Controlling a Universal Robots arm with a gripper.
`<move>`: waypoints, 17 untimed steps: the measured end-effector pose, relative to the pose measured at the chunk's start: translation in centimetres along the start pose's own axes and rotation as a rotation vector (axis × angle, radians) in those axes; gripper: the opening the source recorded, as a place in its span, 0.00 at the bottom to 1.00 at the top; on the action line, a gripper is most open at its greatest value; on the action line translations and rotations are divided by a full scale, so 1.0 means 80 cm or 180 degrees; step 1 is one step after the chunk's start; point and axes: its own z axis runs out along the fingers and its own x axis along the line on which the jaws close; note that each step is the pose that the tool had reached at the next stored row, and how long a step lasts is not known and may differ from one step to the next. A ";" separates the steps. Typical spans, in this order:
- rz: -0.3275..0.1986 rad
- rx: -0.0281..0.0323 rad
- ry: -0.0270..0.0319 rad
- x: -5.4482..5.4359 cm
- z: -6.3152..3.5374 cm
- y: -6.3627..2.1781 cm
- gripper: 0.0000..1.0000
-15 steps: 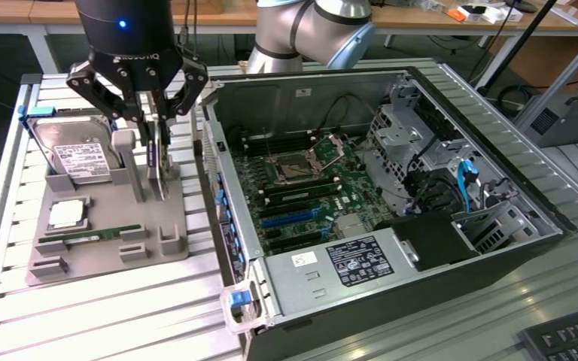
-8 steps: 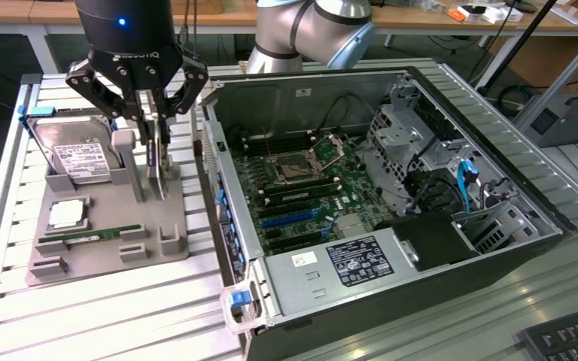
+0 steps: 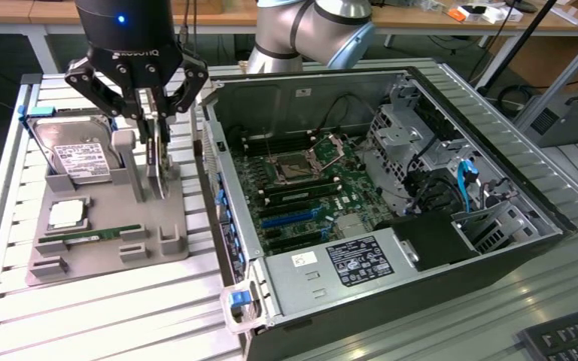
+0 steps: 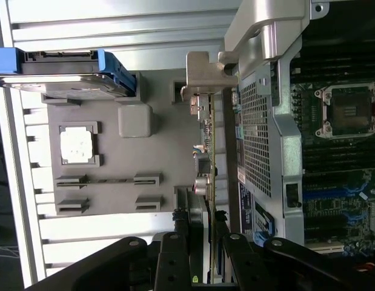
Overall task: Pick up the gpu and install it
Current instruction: 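Pick up the gpu and move the gpu toward the slot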
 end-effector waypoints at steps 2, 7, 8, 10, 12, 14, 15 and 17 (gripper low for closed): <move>0.0000 0.0000 0.0000 0.000 -0.001 0.000 0.27; 0.0000 0.0000 0.0000 0.000 -0.003 -0.001 0.27; 0.0000 0.0000 0.0000 0.000 -0.003 -0.001 0.27; 0.0000 0.0000 0.0000 0.000 -0.004 -0.001 0.27; 0.0000 0.0000 0.0000 0.000 -0.005 -0.001 0.27; 0.0000 0.0000 0.0000 0.000 -0.005 -0.001 0.27; 0.0000 0.0000 0.0000 0.000 -0.006 -0.001 0.27; 0.0000 0.0000 0.0000 0.000 -0.006 -0.001 0.27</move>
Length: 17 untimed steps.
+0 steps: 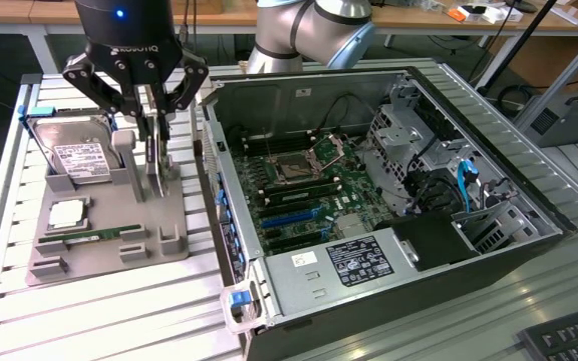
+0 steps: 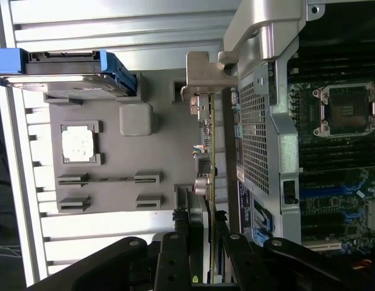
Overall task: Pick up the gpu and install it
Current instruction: 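Pick up the gpu and move the gpu toward the slot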
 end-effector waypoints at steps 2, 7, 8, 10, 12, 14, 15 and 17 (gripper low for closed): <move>0.0000 0.0000 0.0000 0.000 -0.001 0.000 0.27; 0.0000 0.0000 0.0000 0.000 -0.003 -0.001 0.27; 0.0000 0.0000 0.0000 0.000 -0.003 -0.001 0.27; 0.0000 0.0000 0.0000 0.000 -0.004 -0.001 0.27; 0.0000 -0.0001 0.0000 0.000 -0.005 -0.001 0.27; 0.0000 -0.0002 0.0000 0.000 -0.006 -0.001 0.27; 0.0000 -0.0003 0.0000 0.000 -0.006 -0.001 0.27; 0.0000 -0.0003 0.0000 0.000 -0.007 -0.001 0.27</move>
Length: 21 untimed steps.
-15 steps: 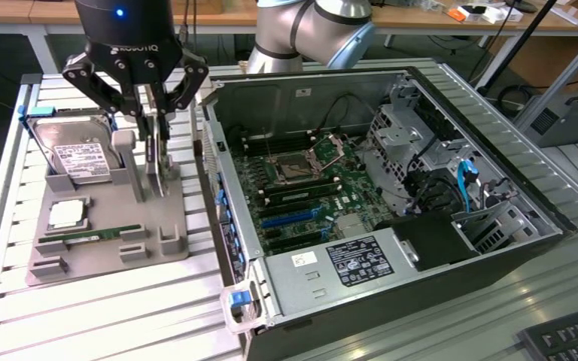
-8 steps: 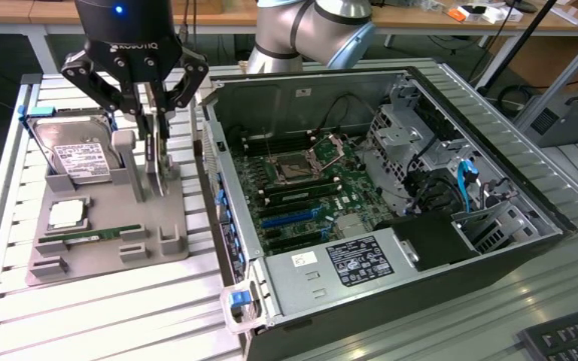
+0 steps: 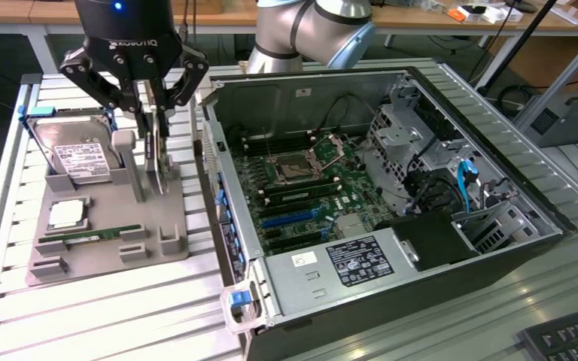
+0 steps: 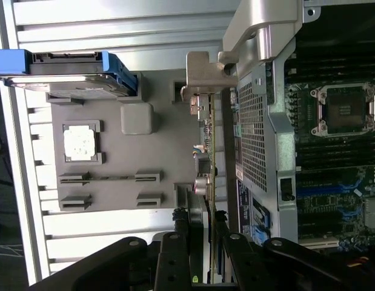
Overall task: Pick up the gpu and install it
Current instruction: 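Pick up the gpu and move the gpu toward the slot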
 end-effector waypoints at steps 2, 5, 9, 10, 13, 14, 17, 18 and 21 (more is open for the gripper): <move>0.0000 -0.0001 0.0000 0.000 -0.001 0.000 0.27; 0.0000 -0.0001 0.0000 0.000 -0.004 0.000 0.27; 0.0000 -0.0001 0.0000 0.000 -0.007 0.000 0.27; 0.0000 -0.0002 0.0000 0.000 -0.008 0.000 0.27; 0.0000 -0.0002 0.0000 0.000 -0.011 0.000 0.27; 0.0000 -0.0002 0.0000 0.000 -0.012 0.000 0.27; 0.0000 -0.0003 0.0000 0.000 -0.014 0.000 0.27; 0.0000 -0.0003 0.0000 0.000 -0.015 0.000 0.27; 0.0000 -0.0004 0.0000 -0.001 -0.019 -0.001 0.27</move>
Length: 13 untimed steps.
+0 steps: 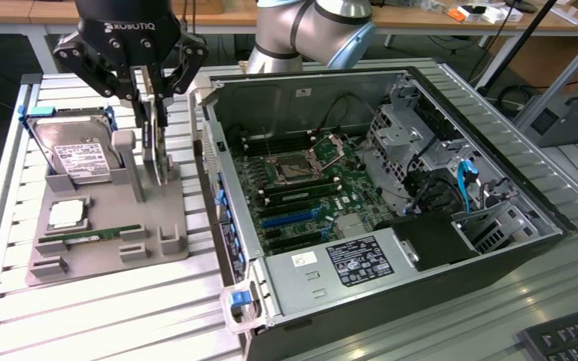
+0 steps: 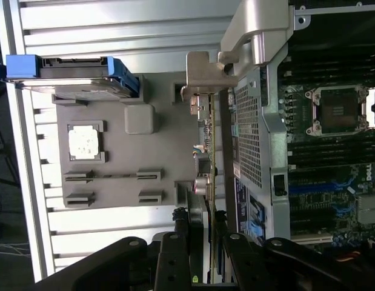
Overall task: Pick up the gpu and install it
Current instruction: 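Pick up the gpu and move the gpu toward the slot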
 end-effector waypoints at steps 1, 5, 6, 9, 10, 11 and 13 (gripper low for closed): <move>0.0000 0.0000 0.0000 0.000 -0.001 0.000 0.27; 0.0000 -0.0001 0.0000 0.000 -0.002 0.000 0.27; 0.0000 -0.0001 0.0000 0.000 -0.002 0.000 0.27; 0.0000 0.0000 0.0000 0.000 -0.002 0.000 0.27; 0.0000 0.0000 0.0000 0.000 -0.002 0.000 0.27; 0.0000 0.0000 0.0001 -0.001 -0.002 0.000 0.27; 0.0000 0.0000 0.0000 -0.003 -0.002 0.000 0.27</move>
